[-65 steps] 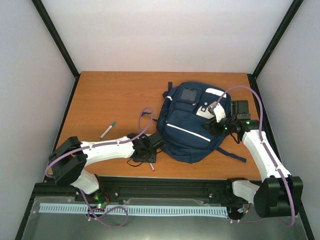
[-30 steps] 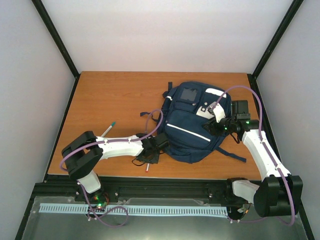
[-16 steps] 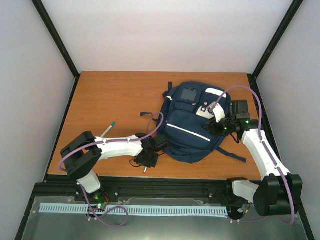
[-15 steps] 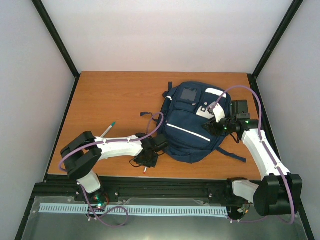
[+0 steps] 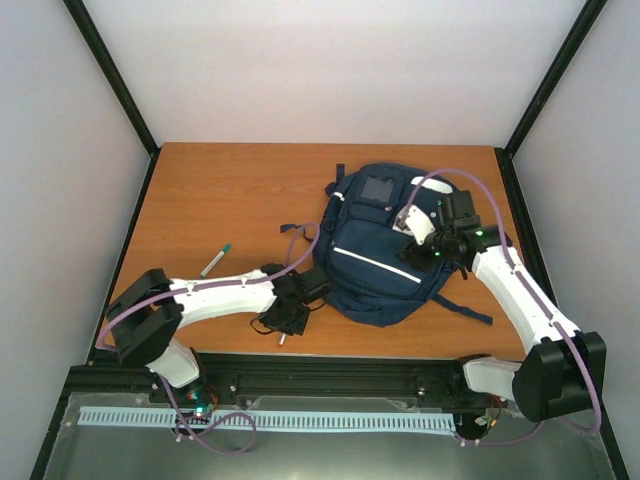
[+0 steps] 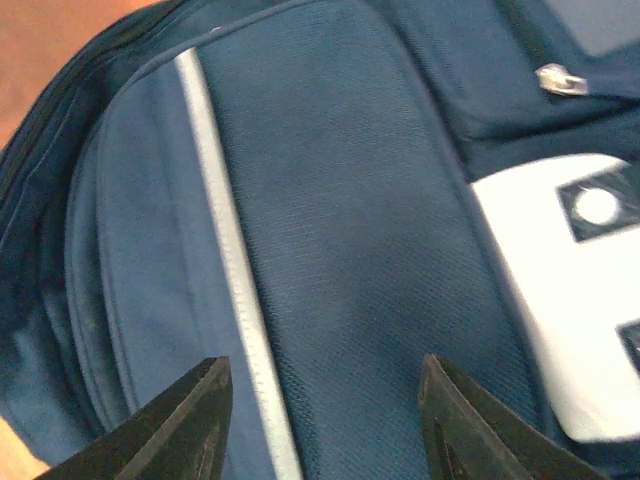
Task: Pack the student bag
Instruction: Pick up the stationery from the center of the board.
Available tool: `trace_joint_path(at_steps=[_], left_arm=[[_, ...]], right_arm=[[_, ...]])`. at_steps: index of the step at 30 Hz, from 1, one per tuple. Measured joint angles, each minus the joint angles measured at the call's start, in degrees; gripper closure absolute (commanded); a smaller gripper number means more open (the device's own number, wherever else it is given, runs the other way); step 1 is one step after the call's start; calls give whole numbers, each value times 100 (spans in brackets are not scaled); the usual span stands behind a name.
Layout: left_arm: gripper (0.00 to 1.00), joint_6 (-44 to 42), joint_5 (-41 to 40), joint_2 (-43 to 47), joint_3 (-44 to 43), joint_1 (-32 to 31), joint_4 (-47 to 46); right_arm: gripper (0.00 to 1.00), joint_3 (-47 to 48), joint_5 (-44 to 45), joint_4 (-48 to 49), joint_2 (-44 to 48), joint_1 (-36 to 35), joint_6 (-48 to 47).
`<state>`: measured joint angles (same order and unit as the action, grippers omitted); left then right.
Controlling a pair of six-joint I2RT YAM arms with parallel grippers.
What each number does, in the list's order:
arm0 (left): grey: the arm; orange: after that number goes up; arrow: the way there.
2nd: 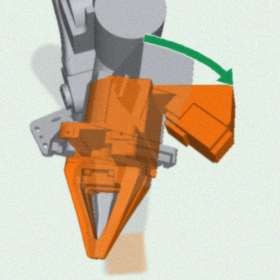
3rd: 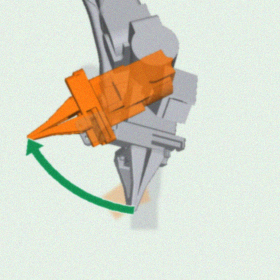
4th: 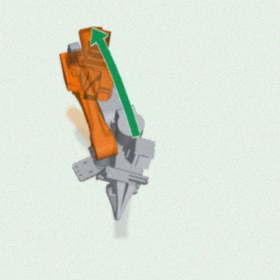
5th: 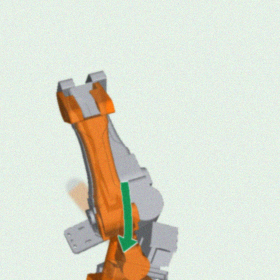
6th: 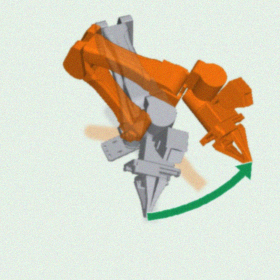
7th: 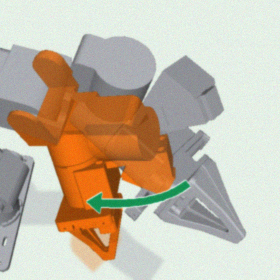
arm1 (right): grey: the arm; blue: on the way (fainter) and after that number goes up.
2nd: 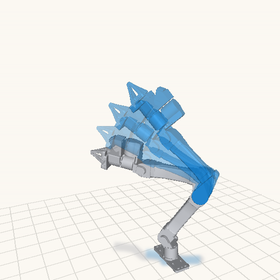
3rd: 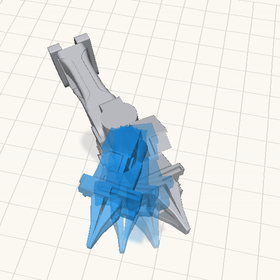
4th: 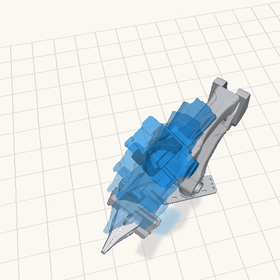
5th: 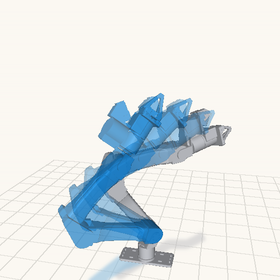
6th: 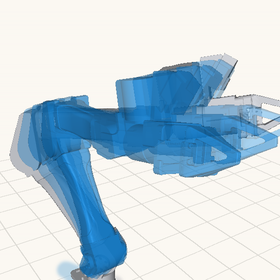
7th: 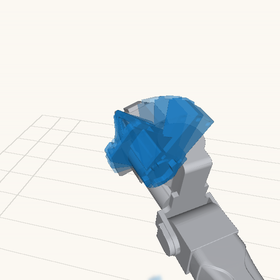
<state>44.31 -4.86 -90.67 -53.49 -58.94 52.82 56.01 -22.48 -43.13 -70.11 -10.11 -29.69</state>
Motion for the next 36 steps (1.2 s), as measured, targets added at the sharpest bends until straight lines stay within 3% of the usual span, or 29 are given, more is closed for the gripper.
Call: trace_joint_path(at_steps=[13, 23, 29, 36], left_arm=[[99, 428, -289, 1226, 129, 4, -313], [99, 962, -396, 2236, 1034, 129, -1102], [99, 1198, -553, 2682, 1235, 144, -1209], [99, 1276, -514, 2627, 1353, 146, -1390]], right_arm=[[44, 125, 1703, -382, -542, -2170, -638], [45, 284, 2371, -310, -1340, -2986, -649], [60, 216, 2944, -70, -1510, -3045, -468], [97, 306, 3510, 39, -1257, -3091, -282]])
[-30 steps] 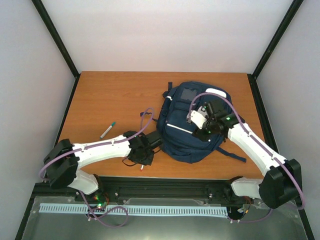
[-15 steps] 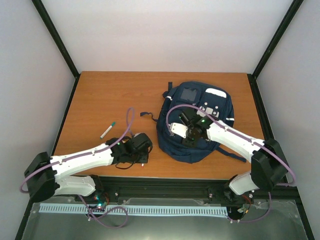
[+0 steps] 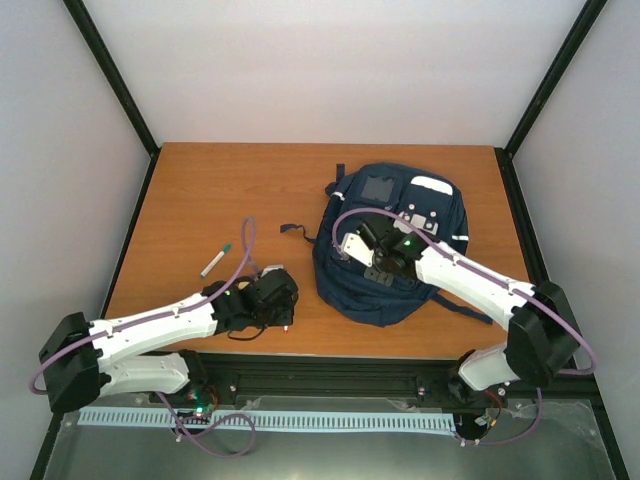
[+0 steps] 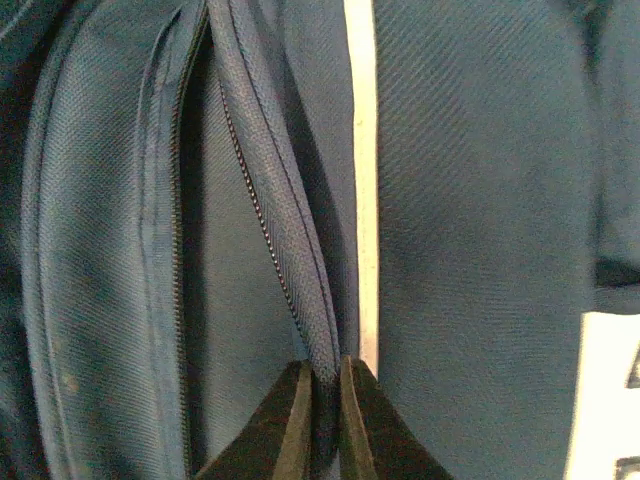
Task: Pack the student bag
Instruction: Pick up the stationery from the center of the board.
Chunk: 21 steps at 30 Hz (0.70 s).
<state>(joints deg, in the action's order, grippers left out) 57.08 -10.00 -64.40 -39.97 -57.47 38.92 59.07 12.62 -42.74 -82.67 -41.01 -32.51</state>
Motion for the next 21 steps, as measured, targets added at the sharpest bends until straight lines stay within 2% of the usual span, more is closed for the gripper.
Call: trace_joint_path(at_steps=[11, 16, 21], left_arm=[[99, -11, 44, -201, -157, 0, -393], [99, -90, 398, -225, -208, 7, -1152], [99, -227, 791, -688, -791, 15, -1615]], right_arm=[[97, 356, 87, -142, 343, 50, -15], [97, 673, 9, -382, 455, 129, 22], [97, 1331, -136, -660, 595, 337, 92]])
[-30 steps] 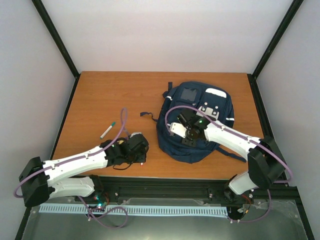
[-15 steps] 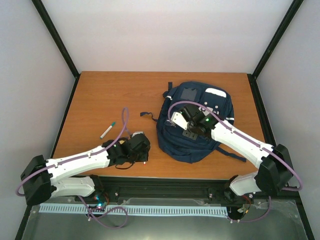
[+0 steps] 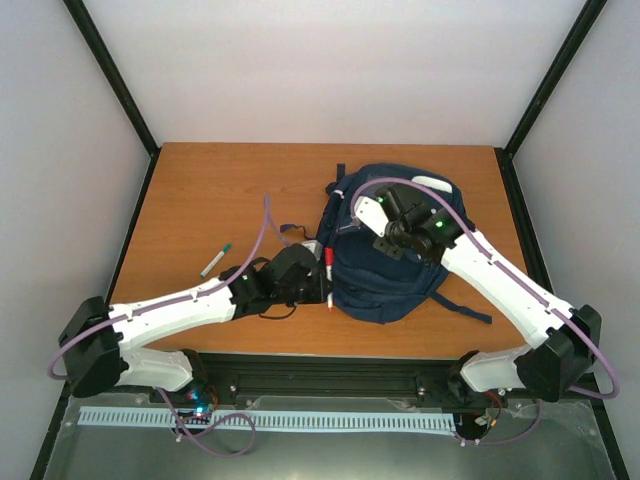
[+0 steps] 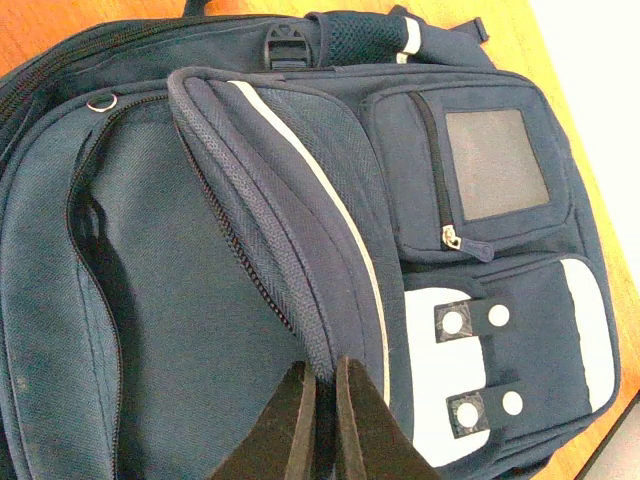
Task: Pack the student bag
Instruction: Pick up the stationery from the center of the board, then place the stationery in the student bag.
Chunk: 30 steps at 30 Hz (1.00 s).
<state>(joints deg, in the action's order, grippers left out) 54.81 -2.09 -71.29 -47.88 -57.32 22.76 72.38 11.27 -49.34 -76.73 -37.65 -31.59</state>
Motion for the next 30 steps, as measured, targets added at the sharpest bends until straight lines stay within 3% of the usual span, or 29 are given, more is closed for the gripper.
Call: trace_joint_path(at_steps=[8, 17, 30], left_arm=[[99, 48, 1029, -909, -623, 7, -949], [99, 680, 1670, -1825, -1303, 153, -1707], [99, 2780, 977, -2616, -1547, 557, -2752]], right_arm=[[97, 264, -256, -238, 24, 203, 92], [97, 573, -675, -382, -35, 459, 271], [97, 590, -1246, -400, -57, 614, 549]])
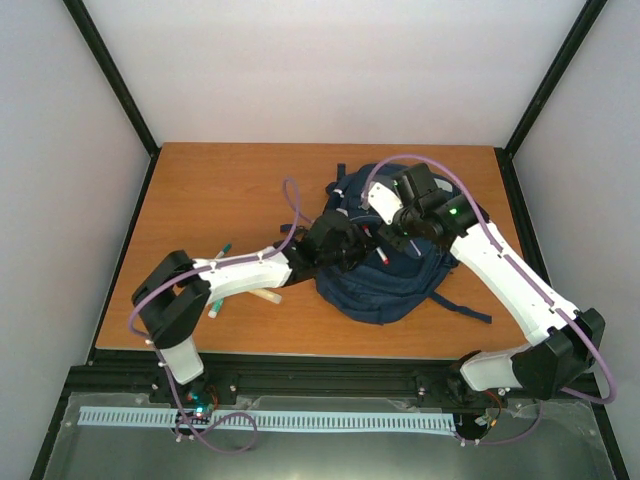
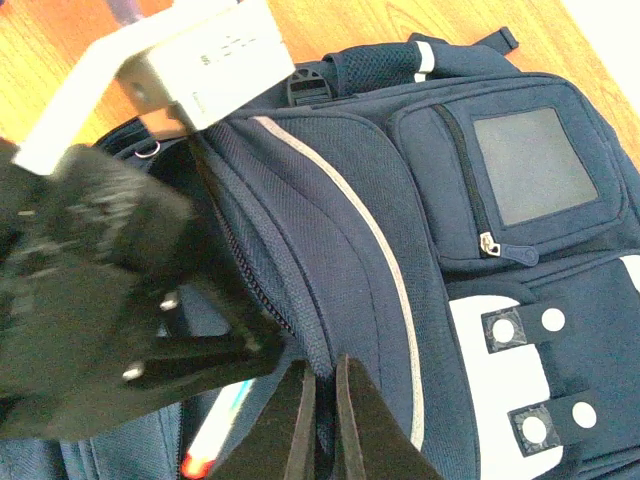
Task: Pack the student bag
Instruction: Place the stationery in the student bag.
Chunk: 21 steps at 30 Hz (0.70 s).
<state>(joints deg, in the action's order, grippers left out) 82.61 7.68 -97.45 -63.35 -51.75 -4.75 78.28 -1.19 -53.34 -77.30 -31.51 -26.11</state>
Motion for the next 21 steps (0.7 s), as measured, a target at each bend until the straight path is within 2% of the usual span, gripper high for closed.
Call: trace_joint_path(at_steps=[6, 12, 15, 21], left_arm=[[99, 717, -581, -625, -505, 2, -326], [94, 1147, -767, -1298, -1174, 0, -584], [83, 1270, -776, -1495, -1364, 0, -601], [67, 1370, -813, -1589, -1405, 0, -568]], right_arm=[[97, 0, -87, 48, -2, 131, 59], [97, -7, -26, 201, -15, 278, 116], [97, -83, -13, 308, -24, 365, 155], [97, -234, -459, 505, -33, 667, 201]])
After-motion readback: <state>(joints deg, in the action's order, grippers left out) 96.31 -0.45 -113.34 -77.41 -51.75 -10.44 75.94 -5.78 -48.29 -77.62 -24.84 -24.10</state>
